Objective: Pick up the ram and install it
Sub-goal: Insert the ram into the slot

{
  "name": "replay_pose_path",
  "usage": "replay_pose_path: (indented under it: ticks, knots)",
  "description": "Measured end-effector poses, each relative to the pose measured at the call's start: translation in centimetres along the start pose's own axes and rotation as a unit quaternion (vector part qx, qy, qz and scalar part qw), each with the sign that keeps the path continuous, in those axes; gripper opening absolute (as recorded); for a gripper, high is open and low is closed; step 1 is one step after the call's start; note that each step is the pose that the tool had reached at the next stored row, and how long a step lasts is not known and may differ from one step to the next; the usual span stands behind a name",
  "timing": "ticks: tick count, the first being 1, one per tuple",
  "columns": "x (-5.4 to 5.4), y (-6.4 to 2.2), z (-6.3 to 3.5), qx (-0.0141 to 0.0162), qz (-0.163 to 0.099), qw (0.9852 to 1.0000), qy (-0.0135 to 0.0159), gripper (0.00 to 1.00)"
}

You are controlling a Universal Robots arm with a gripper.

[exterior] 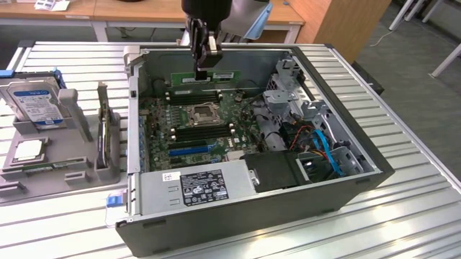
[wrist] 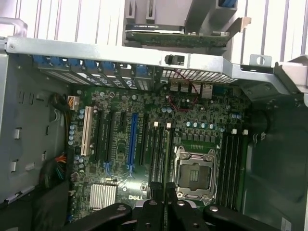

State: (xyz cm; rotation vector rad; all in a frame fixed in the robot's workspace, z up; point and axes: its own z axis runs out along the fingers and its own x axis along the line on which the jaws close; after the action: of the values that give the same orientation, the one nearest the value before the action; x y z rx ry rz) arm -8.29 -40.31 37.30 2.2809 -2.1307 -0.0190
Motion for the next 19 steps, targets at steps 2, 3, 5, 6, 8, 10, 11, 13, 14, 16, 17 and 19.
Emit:
replay_pose_path:
  ticks: [2, 3, 5, 6, 8, 10, 11, 13, 14, 16, 17, 19]
  knots:
    - [0.0, 0.0, 0.13, 0.0005, 0.0, 1.0, 0.0, 0.13]
    - [0.0, -0.01, 0.19, 0.0006, 0.001, 1.0, 0.0, 0.13]
    - [0.0, -0.01, 0.36, 0.001, 0.001, 1.0, 0.0, 0.13]
    - [0.0, -0.01, 0.47, 0.0012, 0.001, 1.0, 0.0, 0.13]
    - [0.0, -0.02, 0.83, 0.0019, 0.002, 1.0, 0.0001, 0.13]
    - [0.0, -0.02, 1.18, 0.0027, 0.002, 1.0, 0.0002, 0.13]
    - [0.0, -0.03, 1.36, 0.0031, 0.002, 1.0, 0.0002, 0.13]
    - [0.0, -0.04, 1.73, 0.0038, 0.003, 1.0, 0.0002, 0.13]
    - [0.0, -0.04, 1.91, 0.0042, 0.003, 1.0, 0.0002, 0.13]
    - [0.0, -0.05, 2.28, 0.0049, 0.004, 1.0, 0.0002, 0.13]
    - [0.0, -0.06, 2.46, 0.0052, 0.004, 1.0, 0.0003, 0.13]
    - [0.0, -0.06, 2.81, 0.0058, 0.005, 1.0, 0.0004, 0.13]
